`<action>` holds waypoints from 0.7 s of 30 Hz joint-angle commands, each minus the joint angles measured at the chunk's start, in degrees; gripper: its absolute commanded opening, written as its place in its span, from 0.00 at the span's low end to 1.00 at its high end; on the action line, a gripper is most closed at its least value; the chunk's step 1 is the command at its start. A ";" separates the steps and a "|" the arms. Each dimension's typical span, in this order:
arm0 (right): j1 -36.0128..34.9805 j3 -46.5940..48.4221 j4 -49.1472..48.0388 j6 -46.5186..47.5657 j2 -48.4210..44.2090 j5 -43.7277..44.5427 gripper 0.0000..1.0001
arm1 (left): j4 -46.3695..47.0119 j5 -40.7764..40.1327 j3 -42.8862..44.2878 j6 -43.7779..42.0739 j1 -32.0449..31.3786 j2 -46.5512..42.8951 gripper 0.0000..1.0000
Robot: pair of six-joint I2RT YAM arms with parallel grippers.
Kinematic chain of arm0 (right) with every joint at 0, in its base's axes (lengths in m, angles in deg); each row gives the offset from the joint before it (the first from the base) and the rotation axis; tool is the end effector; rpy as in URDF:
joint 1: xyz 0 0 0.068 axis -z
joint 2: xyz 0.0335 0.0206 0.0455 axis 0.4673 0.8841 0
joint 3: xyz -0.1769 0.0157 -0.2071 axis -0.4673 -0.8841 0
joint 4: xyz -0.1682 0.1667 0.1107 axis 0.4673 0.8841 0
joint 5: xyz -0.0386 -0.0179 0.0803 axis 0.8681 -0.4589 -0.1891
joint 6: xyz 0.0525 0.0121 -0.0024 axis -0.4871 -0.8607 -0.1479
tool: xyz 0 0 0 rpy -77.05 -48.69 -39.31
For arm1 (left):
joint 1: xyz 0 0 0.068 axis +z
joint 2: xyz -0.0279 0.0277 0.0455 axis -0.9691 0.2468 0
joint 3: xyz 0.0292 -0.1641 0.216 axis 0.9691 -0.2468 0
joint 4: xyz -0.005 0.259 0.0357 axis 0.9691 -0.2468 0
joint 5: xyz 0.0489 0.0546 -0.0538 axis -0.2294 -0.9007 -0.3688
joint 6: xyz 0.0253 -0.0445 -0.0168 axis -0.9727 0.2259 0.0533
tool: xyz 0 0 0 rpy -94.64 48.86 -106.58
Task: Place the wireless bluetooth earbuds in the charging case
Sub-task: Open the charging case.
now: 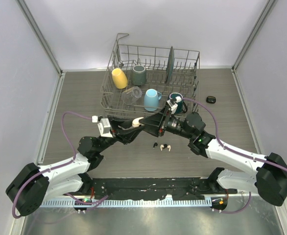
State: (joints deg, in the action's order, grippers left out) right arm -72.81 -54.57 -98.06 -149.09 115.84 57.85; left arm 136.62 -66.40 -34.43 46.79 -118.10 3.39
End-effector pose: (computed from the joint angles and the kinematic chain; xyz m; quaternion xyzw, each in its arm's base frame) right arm 0.1688 0.1886 0.2923 0.1008 0.6602 0.7260 0.1641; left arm 0.1340 -0.1392 0.2676 0.2470 0.4488 -0.5145 0.6876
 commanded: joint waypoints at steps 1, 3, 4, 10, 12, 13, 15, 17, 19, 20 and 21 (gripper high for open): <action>-0.40 -0.12 -4.01 0.13 -0.09 0.02 0.01 | 5.30 -1.07 1.78 -0.35 -0.24 0.08 0.46; -0.40 -0.29 -3.92 0.05 -0.09 0.11 0.01 | 5.30 -1.24 1.87 -0.26 -0.24 -0.01 0.48; -0.40 -0.38 -4.01 0.05 -0.18 0.19 0.01 | 5.39 -1.33 2.04 -0.26 -0.32 -0.10 0.48; -0.40 -0.55 -4.10 0.31 -0.18 0.28 0.01 | 5.74 -1.42 1.96 0.00 -0.32 0.34 0.48; -0.40 -0.64 -4.27 0.13 -0.18 0.20 0.01 | 5.83 -1.33 1.96 0.09 -0.32 0.52 0.47; -0.40 -0.56 -4.27 0.22 -0.09 0.19 0.01 | 5.92 -1.33 1.96 0.18 -0.24 0.60 0.47; -0.40 -0.64 -4.27 0.31 -0.09 0.28 0.01 | 6.27 -1.42 1.96 0.36 -0.32 0.78 0.47; -0.40 -0.56 -4.27 0.31 0.00 0.19 0.01 | 6.71 -1.42 2.05 0.53 -0.24 0.96 0.45; -0.40 -0.73 -4.27 0.31 0.00 0.28 0.01 | 6.97 -1.51 2.05 0.71 -0.32 1.13 0.45; -0.49 -0.73 -4.27 0.31 0.09 0.28 0.01 | 7.41 -1.59 2.05 0.71 -0.32 1.22 0.46; -0.40 -0.82 -4.27 0.31 0.09 0.37 0.01 | 7.59 -1.60 2.13 1.06 -0.32 1.31 0.47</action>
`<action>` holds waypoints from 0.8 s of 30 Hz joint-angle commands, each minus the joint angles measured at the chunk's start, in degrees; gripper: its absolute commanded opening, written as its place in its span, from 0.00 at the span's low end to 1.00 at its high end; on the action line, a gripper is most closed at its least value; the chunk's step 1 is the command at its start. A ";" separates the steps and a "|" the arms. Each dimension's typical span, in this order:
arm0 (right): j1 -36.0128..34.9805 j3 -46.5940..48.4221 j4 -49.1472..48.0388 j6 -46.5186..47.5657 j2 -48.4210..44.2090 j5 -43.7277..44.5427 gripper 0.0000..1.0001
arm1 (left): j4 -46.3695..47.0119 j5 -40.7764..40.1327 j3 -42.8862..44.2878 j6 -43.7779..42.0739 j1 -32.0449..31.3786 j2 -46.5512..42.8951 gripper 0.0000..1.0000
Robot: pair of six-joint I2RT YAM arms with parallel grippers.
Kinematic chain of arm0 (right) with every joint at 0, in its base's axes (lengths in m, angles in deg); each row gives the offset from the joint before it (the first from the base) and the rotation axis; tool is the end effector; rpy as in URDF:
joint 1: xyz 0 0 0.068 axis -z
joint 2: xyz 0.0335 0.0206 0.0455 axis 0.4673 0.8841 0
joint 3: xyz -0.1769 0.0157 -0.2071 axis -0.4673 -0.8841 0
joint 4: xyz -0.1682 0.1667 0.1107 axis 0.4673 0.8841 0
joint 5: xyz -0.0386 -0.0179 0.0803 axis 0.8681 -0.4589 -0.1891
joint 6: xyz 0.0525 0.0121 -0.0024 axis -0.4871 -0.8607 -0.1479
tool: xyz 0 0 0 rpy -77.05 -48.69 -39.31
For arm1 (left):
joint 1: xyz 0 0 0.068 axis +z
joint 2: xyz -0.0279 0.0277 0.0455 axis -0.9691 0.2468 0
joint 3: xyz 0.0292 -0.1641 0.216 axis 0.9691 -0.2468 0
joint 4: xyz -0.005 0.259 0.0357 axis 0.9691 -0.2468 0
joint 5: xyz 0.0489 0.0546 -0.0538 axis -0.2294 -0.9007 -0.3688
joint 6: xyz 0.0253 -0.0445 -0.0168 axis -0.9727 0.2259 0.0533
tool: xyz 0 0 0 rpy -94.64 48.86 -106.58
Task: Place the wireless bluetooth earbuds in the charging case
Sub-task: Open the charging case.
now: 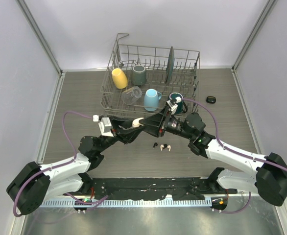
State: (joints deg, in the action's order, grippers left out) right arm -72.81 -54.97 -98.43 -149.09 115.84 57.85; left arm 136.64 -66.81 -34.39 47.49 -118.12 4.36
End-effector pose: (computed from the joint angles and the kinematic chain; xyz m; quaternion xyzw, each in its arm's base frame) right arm 0.1685 0.1883 0.2905 0.1009 0.6604 0.7258 0.1640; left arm 0.1361 -0.1409 0.2649 0.2420 0.4579 -0.5166 0.6818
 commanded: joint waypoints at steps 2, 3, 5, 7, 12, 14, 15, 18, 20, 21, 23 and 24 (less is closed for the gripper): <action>-0.49 -0.51 -3.99 0.31 0.09 0.46 0.01 | 7.74 -1.27 2.18 0.45 -0.30 0.52 0.50; -0.49 -0.51 -3.99 0.31 0.09 0.46 0.01 | 7.74 -1.35 2.18 0.62 -0.30 0.52 0.50; -0.32 -0.78 -4.08 0.31 0.09 0.63 0.01 | 7.92 -1.62 2.18 0.80 -0.21 0.61 0.51; -0.49 -0.78 -4.16 0.40 0.09 0.72 0.01 | 8.00 -1.53 2.18 0.89 -0.30 0.61 0.51; -0.40 -0.78 -4.34 0.40 0.09 0.72 0.01 | 8.00 -1.53 2.00 0.89 -0.30 0.70 0.46; -0.49 -0.78 -4.34 0.31 0.09 0.81 0.01 | 8.00 -1.44 1.91 0.80 -0.30 0.79 0.39; -0.49 -0.78 -4.25 0.40 0.00 0.81 0.01 | 8.00 -1.36 1.83 0.89 -0.30 0.87 0.38; -0.40 -0.87 -4.08 0.49 0.00 0.81 0.01 | 8.09 -1.62 2.09 0.97 -0.30 0.79 0.37; -0.49 -1.04 -3.99 0.49 0.00 0.90 0.01 | 8.09 -1.79 2.18 0.97 -0.30 0.70 0.42; -0.49 -1.13 -3.99 0.57 0.09 1.07 0.01 | 8.09 -1.97 2.26 1.06 -0.30 0.70 0.44; -0.49 -1.22 -3.90 0.66 0.00 1.16 0.01 | 8.09 -2.06 2.35 0.98 -0.30 0.61 0.46; -0.49 -1.13 -3.90 0.66 0.00 1.34 0.01 | 8.09 -2.15 2.35 0.97 -0.30 0.61 0.47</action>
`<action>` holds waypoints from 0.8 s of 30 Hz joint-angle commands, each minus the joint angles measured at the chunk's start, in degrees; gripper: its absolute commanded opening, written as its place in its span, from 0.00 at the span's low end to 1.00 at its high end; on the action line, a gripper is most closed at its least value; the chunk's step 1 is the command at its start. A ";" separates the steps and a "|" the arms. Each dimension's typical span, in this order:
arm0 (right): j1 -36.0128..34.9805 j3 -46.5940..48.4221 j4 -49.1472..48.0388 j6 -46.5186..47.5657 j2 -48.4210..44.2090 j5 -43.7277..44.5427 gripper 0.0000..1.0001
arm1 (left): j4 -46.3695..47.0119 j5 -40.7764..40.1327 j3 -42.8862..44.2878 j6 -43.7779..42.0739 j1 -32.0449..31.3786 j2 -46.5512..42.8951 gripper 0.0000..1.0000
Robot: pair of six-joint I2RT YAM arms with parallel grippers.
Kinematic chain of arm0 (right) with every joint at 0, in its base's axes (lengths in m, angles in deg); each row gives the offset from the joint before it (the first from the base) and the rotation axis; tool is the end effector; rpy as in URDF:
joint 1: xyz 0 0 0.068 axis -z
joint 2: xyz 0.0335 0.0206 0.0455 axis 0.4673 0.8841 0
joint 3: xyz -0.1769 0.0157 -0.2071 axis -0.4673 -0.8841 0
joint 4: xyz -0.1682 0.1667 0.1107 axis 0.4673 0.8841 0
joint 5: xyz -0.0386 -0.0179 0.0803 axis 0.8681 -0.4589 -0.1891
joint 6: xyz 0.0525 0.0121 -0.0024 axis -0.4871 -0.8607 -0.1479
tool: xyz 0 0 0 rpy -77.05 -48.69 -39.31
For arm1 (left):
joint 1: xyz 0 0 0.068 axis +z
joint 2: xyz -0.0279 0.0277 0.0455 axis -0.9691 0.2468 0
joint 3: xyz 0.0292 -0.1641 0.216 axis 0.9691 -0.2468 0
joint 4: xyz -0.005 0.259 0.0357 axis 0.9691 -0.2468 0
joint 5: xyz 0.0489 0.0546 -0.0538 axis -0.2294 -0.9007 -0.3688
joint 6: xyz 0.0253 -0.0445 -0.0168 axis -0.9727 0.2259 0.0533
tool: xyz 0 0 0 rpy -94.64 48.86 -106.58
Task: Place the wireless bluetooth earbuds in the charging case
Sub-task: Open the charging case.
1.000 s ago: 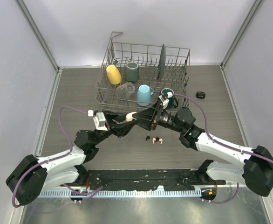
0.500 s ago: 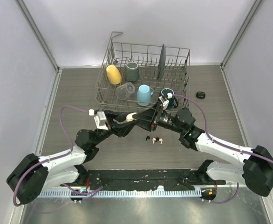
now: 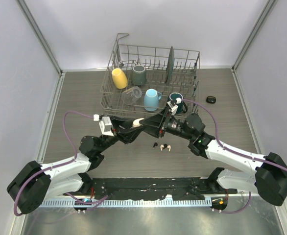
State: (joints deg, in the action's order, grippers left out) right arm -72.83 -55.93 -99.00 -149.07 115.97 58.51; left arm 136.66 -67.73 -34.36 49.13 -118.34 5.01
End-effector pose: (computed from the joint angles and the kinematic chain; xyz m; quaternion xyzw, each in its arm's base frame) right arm 0.1682 0.1876 0.2853 0.1066 0.6624 0.7227 0.1660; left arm 0.1374 -0.1423 0.2632 0.2301 0.4672 -0.5241 0.6739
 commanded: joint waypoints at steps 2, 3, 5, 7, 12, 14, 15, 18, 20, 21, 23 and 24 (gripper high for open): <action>-0.47 -0.34 -3.24 0.73 -0.13 0.86 0.01 | 8.07 -1.32 2.33 -0.67 0.00 0.13 0.47; -0.38 -0.26 -3.16 0.73 -0.31 1.03 0.01 | 8.07 -1.14 2.33 -0.66 -0.08 0.13 0.46; -0.47 -0.34 -3.16 0.64 -0.48 1.30 0.01 | 8.07 -0.79 2.42 -0.75 0.00 0.31 0.38; -0.47 -0.26 -3.16 0.73 -0.48 1.47 0.01 | 8.07 -0.70 2.33 -0.84 -0.08 0.31 0.36; -0.47 0.09 -3.77 0.64 -0.40 1.65 0.01 | 8.07 -0.35 2.07 -0.75 -0.08 0.39 0.50; -0.47 0.36 -3.95 0.64 -0.22 1.47 0.01 | 8.07 -0.35 1.89 -0.67 0.00 0.39 0.51; -0.47 0.45 -4.03 0.55 -0.13 1.39 0.01 | 8.07 -0.44 1.89 -0.66 -0.08 0.39 0.51; -0.47 0.45 -4.56 0.29 0.04 1.38 0.01 | 8.07 -0.44 1.89 -0.75 -0.08 0.48 0.49; -0.47 0.36 -4.56 0.03 0.22 1.38 0.01 | 8.07 -0.44 1.89 -0.75 -0.08 0.57 0.46; -0.56 0.27 -4.82 -0.06 0.13 1.47 0.01 | 8.07 -0.44 1.98 -0.84 0.00 0.66 0.45; -0.64 0.01 -5.53 -0.24 0.22 1.56 0.01 | 8.07 -0.53 2.07 -0.84 -0.08 0.92 0.45; -0.64 0.01 -5.62 -0.33 0.22 1.56 0.01 | 8.07 -0.53 1.98 -0.84 0.00 1.01 0.45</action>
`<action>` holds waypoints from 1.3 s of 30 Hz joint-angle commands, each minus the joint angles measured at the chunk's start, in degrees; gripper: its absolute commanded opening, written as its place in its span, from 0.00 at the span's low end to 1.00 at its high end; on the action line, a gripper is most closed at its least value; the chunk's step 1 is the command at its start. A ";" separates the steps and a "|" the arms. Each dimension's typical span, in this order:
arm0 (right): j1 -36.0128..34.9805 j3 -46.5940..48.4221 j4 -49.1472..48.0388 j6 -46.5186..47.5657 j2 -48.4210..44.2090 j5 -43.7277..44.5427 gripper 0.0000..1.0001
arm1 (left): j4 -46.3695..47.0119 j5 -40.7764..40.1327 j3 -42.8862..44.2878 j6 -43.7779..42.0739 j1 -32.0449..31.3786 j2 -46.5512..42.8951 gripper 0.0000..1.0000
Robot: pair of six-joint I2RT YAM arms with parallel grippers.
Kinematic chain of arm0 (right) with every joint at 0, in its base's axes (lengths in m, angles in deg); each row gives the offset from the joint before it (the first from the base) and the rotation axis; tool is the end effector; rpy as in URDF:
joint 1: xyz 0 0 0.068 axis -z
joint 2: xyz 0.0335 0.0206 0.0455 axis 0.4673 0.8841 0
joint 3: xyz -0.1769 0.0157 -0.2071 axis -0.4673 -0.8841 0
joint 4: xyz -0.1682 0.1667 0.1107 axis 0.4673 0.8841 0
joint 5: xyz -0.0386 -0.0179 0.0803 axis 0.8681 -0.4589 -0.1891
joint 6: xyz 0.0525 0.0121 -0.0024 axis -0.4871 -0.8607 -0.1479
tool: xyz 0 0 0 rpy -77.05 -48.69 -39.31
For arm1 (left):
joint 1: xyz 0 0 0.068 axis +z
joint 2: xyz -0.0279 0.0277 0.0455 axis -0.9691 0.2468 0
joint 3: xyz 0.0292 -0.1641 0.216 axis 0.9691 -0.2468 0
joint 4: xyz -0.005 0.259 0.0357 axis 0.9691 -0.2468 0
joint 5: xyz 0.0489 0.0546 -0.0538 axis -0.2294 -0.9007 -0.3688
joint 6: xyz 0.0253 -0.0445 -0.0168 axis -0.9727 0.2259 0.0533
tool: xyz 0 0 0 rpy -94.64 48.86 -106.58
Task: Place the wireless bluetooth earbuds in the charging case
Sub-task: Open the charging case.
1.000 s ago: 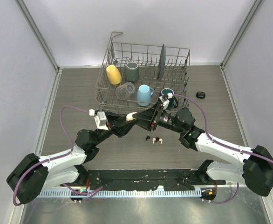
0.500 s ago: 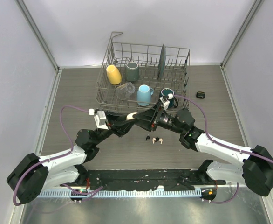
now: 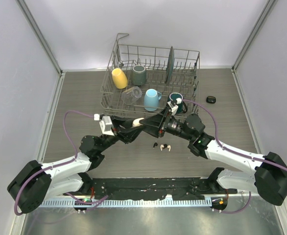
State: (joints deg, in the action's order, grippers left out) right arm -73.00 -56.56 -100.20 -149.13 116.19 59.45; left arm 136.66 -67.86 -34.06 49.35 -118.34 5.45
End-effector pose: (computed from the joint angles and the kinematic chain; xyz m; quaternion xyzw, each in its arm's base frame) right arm 0.1680 0.1877 0.2828 0.1108 0.6594 0.7237 0.1711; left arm 0.1386 -0.1433 0.2635 0.2284 0.4690 -0.5248 0.6727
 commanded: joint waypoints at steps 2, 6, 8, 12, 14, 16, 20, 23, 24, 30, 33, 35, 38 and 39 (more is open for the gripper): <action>-0.47 0.55 -4.50 -0.35 0.00 0.62 0.01 | 8.07 -0.39 1.85 -0.88 -0.08 0.75 0.45; -0.56 0.38 -5.29 -0.61 0.18 0.53 0.01 | 8.07 -0.22 2.03 -0.88 -0.08 1.10 0.42; -0.65 0.38 -5.29 -0.79 0.26 0.53 0.01 | 8.07 -0.39 2.11 -0.88 -0.08 1.10 0.39; -0.65 0.29 -5.12 -0.79 0.44 0.44 0.01 | 8.07 -0.48 2.20 -0.88 0.00 0.92 0.40; -0.73 0.12 -5.12 -0.88 0.44 0.53 0.01 | 8.07 -0.48 2.29 -0.88 -0.08 0.84 0.44; -0.73 0.03 -5.12 -0.79 0.44 0.62 0.01 | 8.07 -0.40 2.46 -0.80 -0.08 0.84 0.44; -0.82 0.03 -5.21 -0.79 0.35 0.80 0.01 | 8.07 -0.22 2.46 -0.97 -0.08 0.92 0.40; -0.82 0.20 -5.21 -0.88 0.35 0.80 0.01 | 8.07 0.13 2.38 -0.80 -0.08 1.10 0.31; -0.82 0.12 -5.21 -0.88 0.27 0.80 0.01 | 8.07 0.22 2.29 -0.88 0.00 1.10 0.26; -0.82 -0.59 -5.91 -1.40 0.18 0.80 0.14 | 8.24 -0.22 1.59 -1.76 -0.08 0.84 0.00; -0.82 -0.76 -5.65 -0.62 -0.70 0.80 0.48 | 8.68 -0.22 1.06 -1.85 -0.08 0.40 0.00; -0.82 -0.77 -4.33 1.05 -1.66 1.06 0.58 | 9.04 0.04 0.80 -1.41 -0.08 0.48 0.00; -0.73 -0.15 1.28 5.96 -5.35 3.08 0.71 | 10.53 -0.04 -0.25 -0.27 -0.08 0.22 0.00; -0.73 0.63 5.56 7.46 -6.49 3.78 0.72 | 11.40 -0.57 -0.61 -0.09 -0.08 0.05 0.00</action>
State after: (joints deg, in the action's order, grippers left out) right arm -73.51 -57.48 -100.50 -147.73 115.01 60.84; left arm 136.64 -67.41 -33.60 49.39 -118.39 6.39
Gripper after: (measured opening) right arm 0.696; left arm 0.320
